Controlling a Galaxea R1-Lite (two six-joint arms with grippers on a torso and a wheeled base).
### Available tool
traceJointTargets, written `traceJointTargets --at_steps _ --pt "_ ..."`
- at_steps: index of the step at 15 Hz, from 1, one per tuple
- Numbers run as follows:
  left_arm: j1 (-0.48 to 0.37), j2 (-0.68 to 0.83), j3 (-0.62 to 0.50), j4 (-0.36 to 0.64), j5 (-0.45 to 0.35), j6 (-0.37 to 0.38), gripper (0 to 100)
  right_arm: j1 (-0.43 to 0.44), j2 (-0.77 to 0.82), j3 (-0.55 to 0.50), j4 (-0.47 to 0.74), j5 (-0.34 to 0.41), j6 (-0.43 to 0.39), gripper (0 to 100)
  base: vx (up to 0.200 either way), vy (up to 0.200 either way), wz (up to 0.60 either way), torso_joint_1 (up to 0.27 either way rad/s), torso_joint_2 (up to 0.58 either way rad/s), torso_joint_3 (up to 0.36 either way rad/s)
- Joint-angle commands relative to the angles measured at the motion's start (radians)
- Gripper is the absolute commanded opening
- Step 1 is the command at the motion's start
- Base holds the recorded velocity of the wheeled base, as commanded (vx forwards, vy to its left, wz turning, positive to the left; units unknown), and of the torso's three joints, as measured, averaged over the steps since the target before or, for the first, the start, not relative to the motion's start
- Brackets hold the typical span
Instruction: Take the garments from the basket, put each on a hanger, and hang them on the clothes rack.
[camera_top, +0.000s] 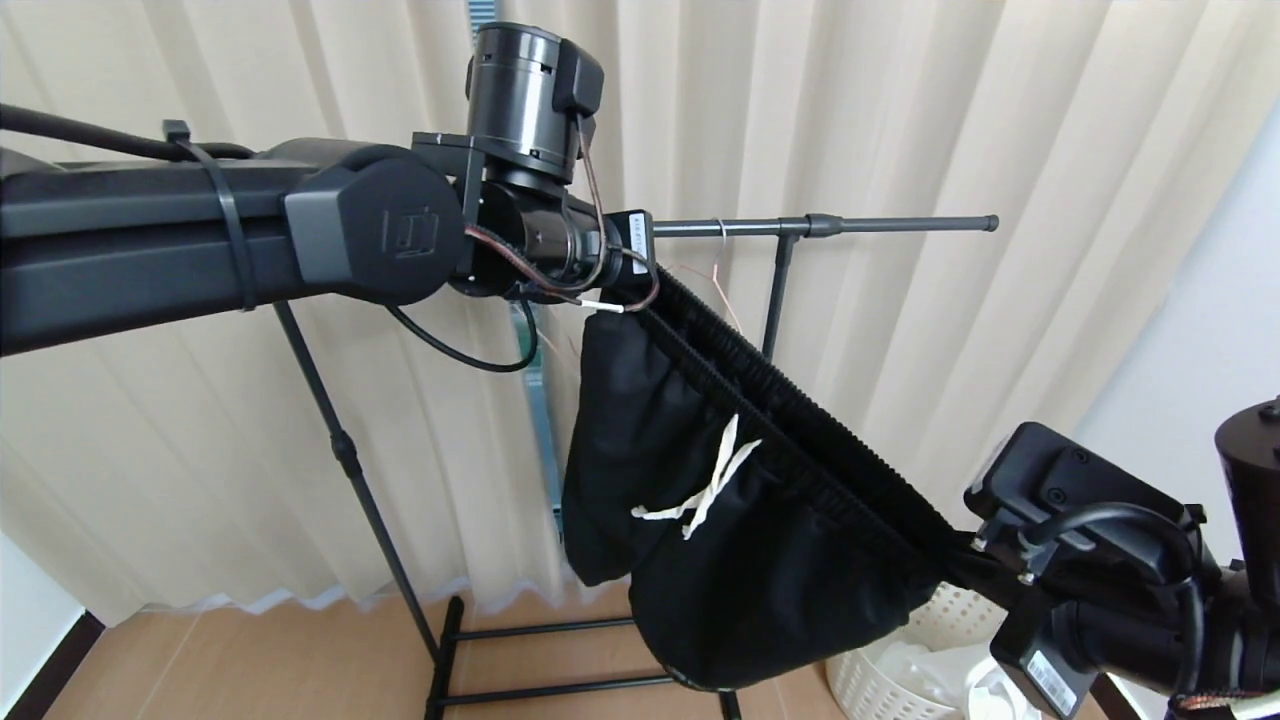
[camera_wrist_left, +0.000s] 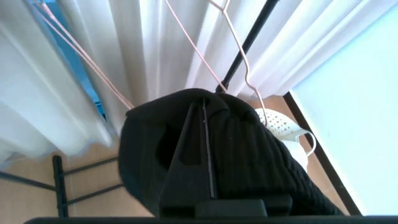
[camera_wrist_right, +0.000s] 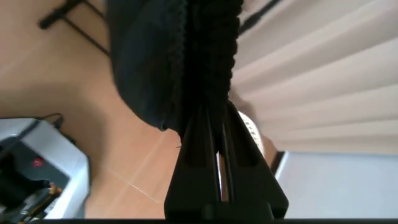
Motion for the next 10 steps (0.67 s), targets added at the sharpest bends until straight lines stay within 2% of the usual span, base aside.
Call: traceJointTargets --at_steps 1,4,6,7,8,10 --pt "-0.002 0.075 -0.062 0.014 -0.002 0.001 0 0.128 0.061 -0.023 -0.01 0.011 0.121 0 0.0 0.0 0.0 0.0 0.0 0.0" --pt "-0.002 0.075 -0.062 0.014 -0.042 0.004 0 0.202 0.1 -0.084 -0.012 0.117 0.275 0 0.0 0.0 0.0 0.0 0.0 0.0" --pt "0.0 0.075 -0.062 0.014 -0.042 0.004 0 0.225 0.105 -0.123 -0.013 0.151 0.363 0 0.0 0.0 0.0 0.0 0.0 0.0" --pt "0.0 0.075 -0.062 0.014 -0.043 0.003 0 0.231 0.103 -0.153 -0.013 0.2 0.437 0 0.0 0.0 0.0 0.0 0.0 0.0" --pt "0.0 0.075 -0.062 0.014 -0.043 0.003 0 0.231 0.099 -0.163 -0.012 0.231 0.46 0 0.0 0.0 0.0 0.0 0.0 0.0" --pt "0.0 0.073 -0.062 0.014 -0.043 0.001 0 0.231 0.1 -0.153 -0.01 0.232 0.461 0 0.0 0.0 0.0 0.0 0.0 0.0"
